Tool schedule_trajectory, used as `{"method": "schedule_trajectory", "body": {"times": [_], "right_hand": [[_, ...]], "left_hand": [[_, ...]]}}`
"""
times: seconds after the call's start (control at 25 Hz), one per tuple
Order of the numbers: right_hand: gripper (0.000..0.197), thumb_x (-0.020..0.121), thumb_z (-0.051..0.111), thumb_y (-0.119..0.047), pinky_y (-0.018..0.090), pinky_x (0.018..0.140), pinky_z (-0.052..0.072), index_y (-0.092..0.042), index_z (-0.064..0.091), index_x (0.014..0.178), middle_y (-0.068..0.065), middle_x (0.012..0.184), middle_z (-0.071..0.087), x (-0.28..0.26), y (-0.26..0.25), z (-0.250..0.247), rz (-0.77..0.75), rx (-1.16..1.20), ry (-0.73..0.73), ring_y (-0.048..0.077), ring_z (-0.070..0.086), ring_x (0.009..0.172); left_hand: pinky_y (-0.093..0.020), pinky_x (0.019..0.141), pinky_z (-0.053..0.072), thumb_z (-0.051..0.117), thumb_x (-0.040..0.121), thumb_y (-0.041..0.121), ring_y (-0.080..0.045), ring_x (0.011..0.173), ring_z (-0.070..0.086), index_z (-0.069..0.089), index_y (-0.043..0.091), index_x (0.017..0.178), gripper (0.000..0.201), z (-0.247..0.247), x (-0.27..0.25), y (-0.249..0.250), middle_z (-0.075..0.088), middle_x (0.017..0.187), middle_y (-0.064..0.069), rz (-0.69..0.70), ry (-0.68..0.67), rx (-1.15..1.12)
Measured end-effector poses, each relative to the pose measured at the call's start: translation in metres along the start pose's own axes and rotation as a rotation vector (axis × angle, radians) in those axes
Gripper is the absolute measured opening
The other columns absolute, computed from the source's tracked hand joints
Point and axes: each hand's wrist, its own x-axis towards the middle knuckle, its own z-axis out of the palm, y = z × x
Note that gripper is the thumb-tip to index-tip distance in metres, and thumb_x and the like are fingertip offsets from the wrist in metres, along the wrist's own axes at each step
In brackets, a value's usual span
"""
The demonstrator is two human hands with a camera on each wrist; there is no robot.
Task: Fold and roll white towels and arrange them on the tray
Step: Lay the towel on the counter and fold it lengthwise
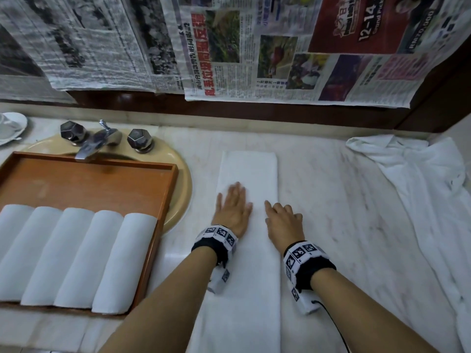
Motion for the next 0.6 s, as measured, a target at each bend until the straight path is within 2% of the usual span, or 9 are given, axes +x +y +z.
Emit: {"method": "schedule_trajectory", "body": {"times": [0.08,0.12,0.16,0.2,0.24,0.28,0.36,0.52,0.6], "right_hand": [[0.054,0.089,0.061,-0.021,0.043,0.080,0.037,-0.016,0.045,0.140,0.003,0.119,0.054,-0.002,-0.003,-0.002,0.021,-0.063,0.037,0.025,0.049,0.105],[0.056,0.078,0.072,-0.019,0.045,0.078,0.039,-0.013,0.055,0.131,0.006,0.112,0.057,-0.005,-0.005,0.000,0.030,-0.073,0.061,0.027,0.052,0.100],[0.056,0.073,0.076,-0.018,0.049,0.080,0.040,-0.010,0.060,0.126,0.009,0.116,0.058,-0.006,-0.005,0.004,0.034,-0.058,0.080,0.029,0.053,0.104],[0.055,0.077,0.074,-0.019,0.056,0.089,0.037,-0.008,0.058,0.128,0.011,0.130,0.055,-0.007,-0.004,0.008,0.038,-0.014,0.064,0.030,0.051,0.118],[0.054,0.084,0.068,-0.022,0.063,0.099,0.031,-0.006,0.053,0.134,0.012,0.144,0.047,-0.009,-0.003,0.013,0.032,0.010,0.063,0.028,0.043,0.132],[0.054,0.089,0.063,-0.024,0.066,0.104,0.025,-0.004,0.049,0.138,0.011,0.151,0.040,-0.009,-0.002,0.015,0.010,0.011,0.058,0.026,0.038,0.139],[0.058,0.090,0.062,-0.025,0.070,0.106,0.024,-0.002,0.045,0.141,0.011,0.154,0.034,-0.009,0.001,0.014,-0.009,-0.009,0.022,0.026,0.033,0.142],[0.061,0.104,0.028,-0.031,0.066,0.113,-0.003,-0.013,-0.002,0.154,-0.001,0.161,-0.016,0.013,0.010,0.000,-0.008,0.012,-0.168,0.019,-0.013,0.148],[0.059,0.105,0.022,-0.032,0.067,0.112,-0.006,-0.018,-0.009,0.154,-0.005,0.159,-0.023,0.031,0.018,-0.005,-0.014,0.014,-0.198,0.018,-0.020,0.147]], "left_hand": [[-0.043,0.120,-0.011,0.011,0.104,0.043,-0.020,0.147,-0.019,-0.012,0.008,0.152,0.064,-0.024,0.011,-0.003,-0.022,0.159,-0.008,-0.363,0.189,-0.101],[-0.044,0.120,-0.010,0.013,0.104,0.043,-0.022,0.147,-0.018,-0.011,0.006,0.152,0.065,-0.034,0.009,-0.002,-0.021,0.159,-0.011,-0.390,0.181,-0.036],[-0.042,0.120,-0.010,0.013,0.104,0.042,-0.022,0.148,-0.017,-0.010,0.006,0.153,0.065,-0.037,0.004,0.000,-0.021,0.159,-0.010,-0.246,0.134,0.045],[-0.039,0.119,-0.011,0.013,0.105,0.042,-0.020,0.148,-0.017,-0.010,0.008,0.153,0.064,-0.034,-0.003,0.004,-0.021,0.159,-0.007,-0.070,0.061,0.119],[-0.038,0.118,-0.012,0.014,0.105,0.042,-0.017,0.147,-0.017,-0.010,0.010,0.153,0.063,-0.029,-0.010,0.003,-0.021,0.159,-0.003,0.056,-0.026,0.192],[-0.039,0.118,-0.012,0.015,0.105,0.041,-0.016,0.147,-0.018,-0.011,0.011,0.153,0.062,-0.025,-0.017,0.001,-0.021,0.159,-0.002,0.088,-0.101,0.243],[-0.046,0.119,-0.013,0.017,0.105,0.038,-0.017,0.147,-0.021,-0.016,0.013,0.152,0.063,-0.017,-0.021,-0.015,-0.026,0.158,0.000,-0.015,-0.139,0.357],[-0.054,0.115,-0.017,0.015,0.104,0.038,-0.019,0.143,-0.029,-0.023,0.016,0.150,0.063,-0.024,-0.001,-0.014,-0.033,0.155,0.004,-0.100,-0.114,0.528],[-0.057,0.114,-0.017,0.014,0.104,0.038,-0.019,0.144,-0.029,-0.022,0.016,0.150,0.063,-0.028,0.019,-0.005,-0.032,0.156,0.003,-0.109,-0.112,0.581]]}}
